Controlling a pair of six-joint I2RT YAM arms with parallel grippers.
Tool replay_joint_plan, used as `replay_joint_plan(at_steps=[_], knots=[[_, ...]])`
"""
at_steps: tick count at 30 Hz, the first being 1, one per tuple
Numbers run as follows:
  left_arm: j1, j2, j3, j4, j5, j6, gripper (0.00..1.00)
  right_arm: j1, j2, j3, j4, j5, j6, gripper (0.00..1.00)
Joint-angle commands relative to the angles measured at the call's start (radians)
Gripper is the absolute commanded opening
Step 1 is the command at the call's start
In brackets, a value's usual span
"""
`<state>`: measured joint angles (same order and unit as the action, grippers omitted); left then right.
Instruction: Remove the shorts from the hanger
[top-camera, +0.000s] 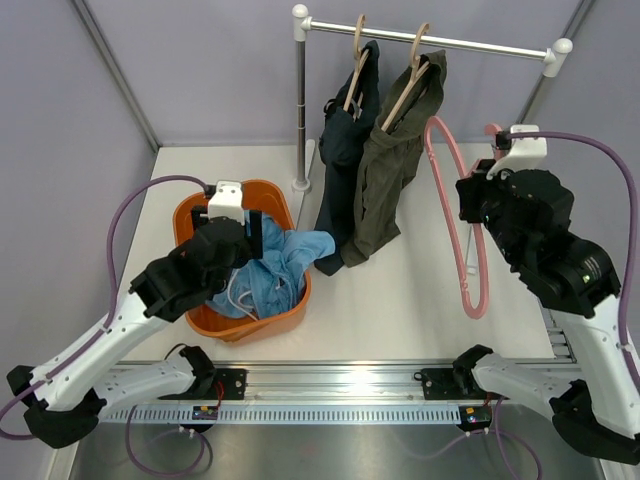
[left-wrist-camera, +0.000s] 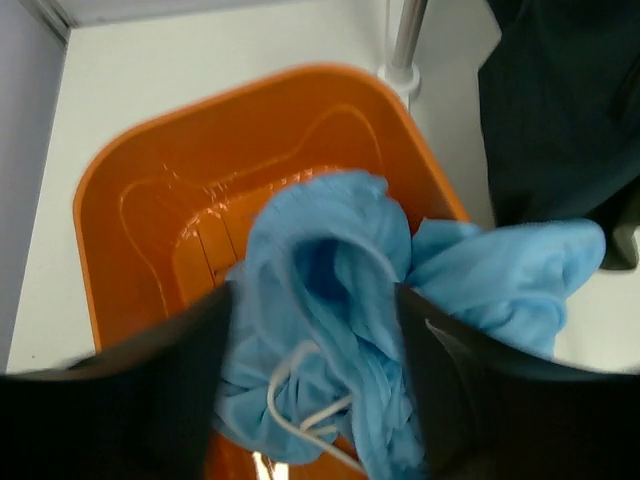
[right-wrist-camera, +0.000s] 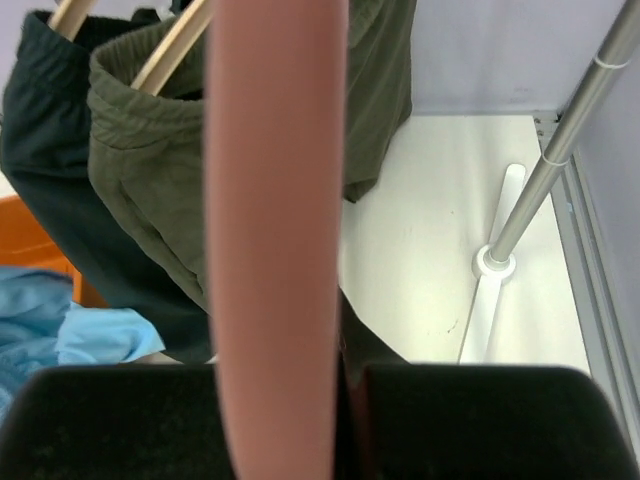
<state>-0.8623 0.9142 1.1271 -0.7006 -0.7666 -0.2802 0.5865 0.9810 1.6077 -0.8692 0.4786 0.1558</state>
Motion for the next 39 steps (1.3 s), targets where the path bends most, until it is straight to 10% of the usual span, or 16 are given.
replay_joint_plan(at_steps=[1,4,20,39], knots=[[0.035,-0.058,-0.049,-0.031,0.191,-0.14,0.83,-0.052,0.039,0.05,-0.025,-0.087,-0.042,0.0],[0.036,-0.092,-0.095,0.004,0.279,-0.145,0.99,-0.183,0.061,0.072,-0.025,-0.216,-0.053,0.0],[0.036,-0.205,-0.121,-0.063,0.466,-0.083,0.99,-0.502,0.427,0.348,0.124,-0.368,-0.111,0.0],[0.036,-0.271,-0.247,-0.066,0.492,0.001,0.99,-0.521,0.576,0.414,0.26,-0.351,-0.196,0.0]])
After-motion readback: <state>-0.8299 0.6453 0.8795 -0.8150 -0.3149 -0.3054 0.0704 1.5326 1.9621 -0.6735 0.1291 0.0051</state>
